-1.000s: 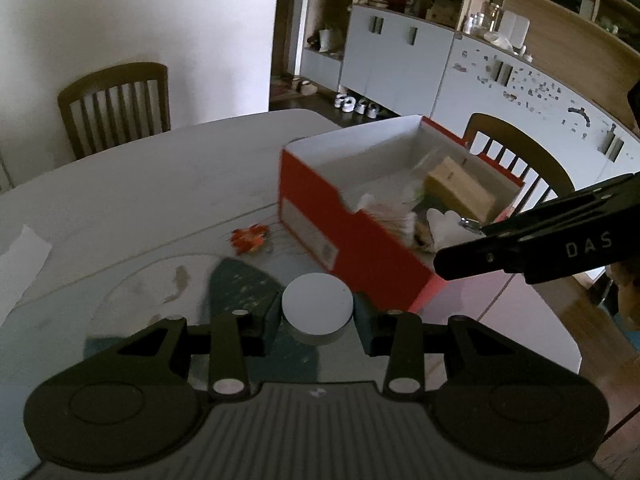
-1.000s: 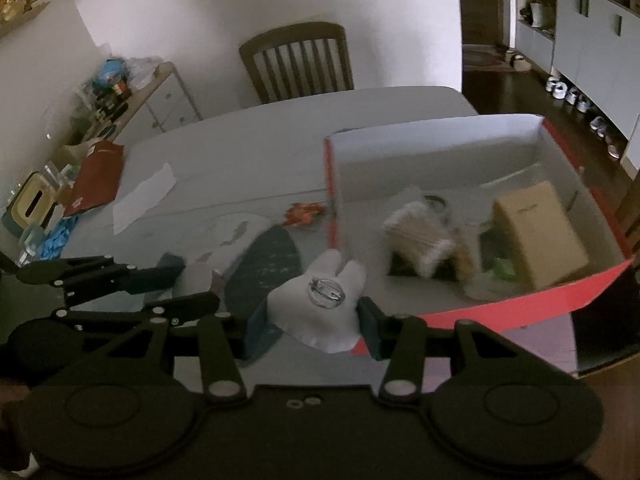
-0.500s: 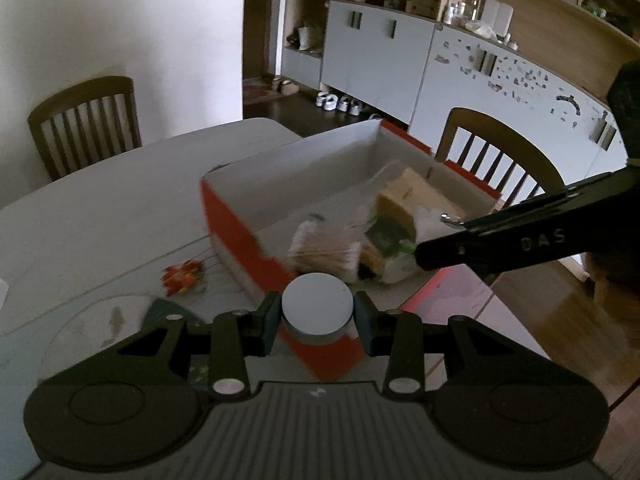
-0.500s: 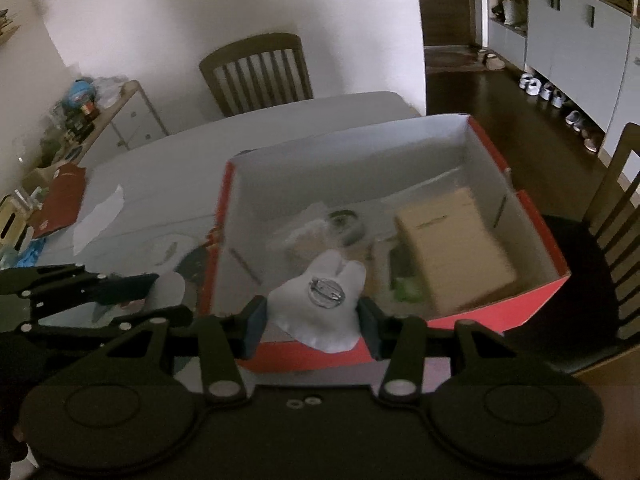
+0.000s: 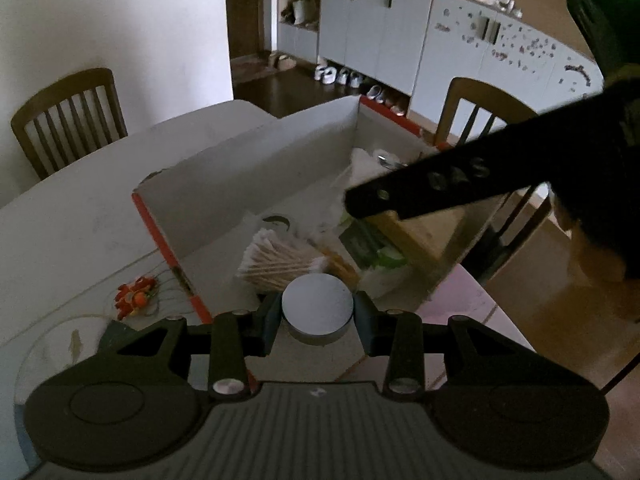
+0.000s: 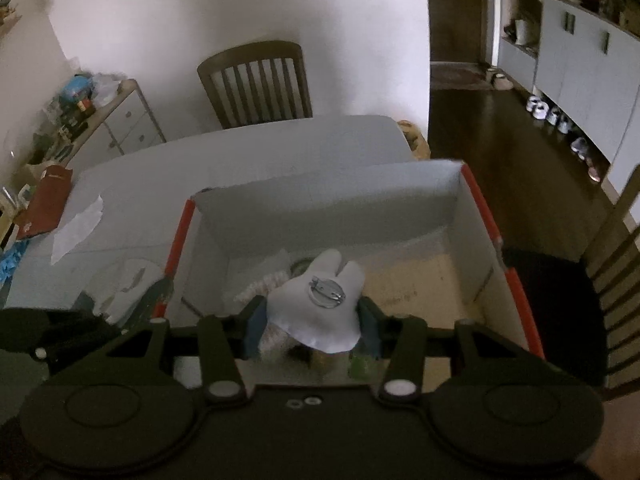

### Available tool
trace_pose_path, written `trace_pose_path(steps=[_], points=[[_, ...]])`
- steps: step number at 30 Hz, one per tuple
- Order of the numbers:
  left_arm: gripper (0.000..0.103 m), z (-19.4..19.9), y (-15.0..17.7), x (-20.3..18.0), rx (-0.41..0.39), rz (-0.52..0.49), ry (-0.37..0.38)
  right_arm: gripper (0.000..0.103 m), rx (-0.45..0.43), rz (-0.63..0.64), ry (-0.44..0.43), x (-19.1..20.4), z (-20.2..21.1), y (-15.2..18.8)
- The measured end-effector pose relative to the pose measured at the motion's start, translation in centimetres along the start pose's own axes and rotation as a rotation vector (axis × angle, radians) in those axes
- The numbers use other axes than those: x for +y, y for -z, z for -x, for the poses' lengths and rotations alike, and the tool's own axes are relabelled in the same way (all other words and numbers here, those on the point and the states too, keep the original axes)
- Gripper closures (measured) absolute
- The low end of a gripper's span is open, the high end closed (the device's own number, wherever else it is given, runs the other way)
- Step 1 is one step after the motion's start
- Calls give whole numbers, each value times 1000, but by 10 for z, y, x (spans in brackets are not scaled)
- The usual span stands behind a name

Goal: Organize objects
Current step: 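Carry the white container and white cloth item over the red shoebox, then open both grippers to drop the container and cloth item into the shoebox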

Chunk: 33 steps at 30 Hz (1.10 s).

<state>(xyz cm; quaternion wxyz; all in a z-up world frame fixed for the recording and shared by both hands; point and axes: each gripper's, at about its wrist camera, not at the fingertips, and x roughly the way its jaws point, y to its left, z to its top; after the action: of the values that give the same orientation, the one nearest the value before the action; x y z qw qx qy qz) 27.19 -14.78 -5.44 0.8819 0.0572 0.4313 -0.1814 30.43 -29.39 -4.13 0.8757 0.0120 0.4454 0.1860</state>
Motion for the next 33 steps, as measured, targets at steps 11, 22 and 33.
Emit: trace_pose_path(steps=[11, 22, 33], points=[[65, -33, -25, 0, 22, -3, -79, 55, 48, 73, 7, 6, -48, -21], [65, -56, -30, 11, 59, 39, -101, 54, 80, 62, 26, -5, -75, -29], [65, -69, -24, 18, 105, 67, -85, 51, 88, 60, 19, -7, -73, -30]])
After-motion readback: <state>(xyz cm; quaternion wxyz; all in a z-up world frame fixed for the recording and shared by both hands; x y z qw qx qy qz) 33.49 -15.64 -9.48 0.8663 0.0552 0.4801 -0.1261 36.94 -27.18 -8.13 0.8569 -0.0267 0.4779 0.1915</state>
